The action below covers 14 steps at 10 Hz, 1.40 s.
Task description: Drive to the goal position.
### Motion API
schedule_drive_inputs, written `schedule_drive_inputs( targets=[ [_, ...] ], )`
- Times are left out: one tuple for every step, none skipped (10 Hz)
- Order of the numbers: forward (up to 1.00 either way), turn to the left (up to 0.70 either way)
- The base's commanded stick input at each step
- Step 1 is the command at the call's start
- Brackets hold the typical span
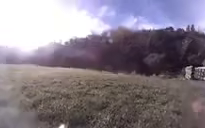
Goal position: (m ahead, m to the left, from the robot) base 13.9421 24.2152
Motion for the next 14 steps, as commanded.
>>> schedule_drive_inputs(
  targets=[
    [0.7, -0.14],
    [0.7, -0.14],
    [0.7, -0.14],
    [0.7, -0.14],
    [0.7, -0.14],
    [0.7, -0.14],
    [0.7, -0.14],
    [0.7, -0.14],
    [0.7, -0.14],
    [0.7, -0.14],
    [0.7, -0.14],
    [0.7, -0.14],
    [0.7, -0.14],
    [0.7, -0.14]
  ],
)
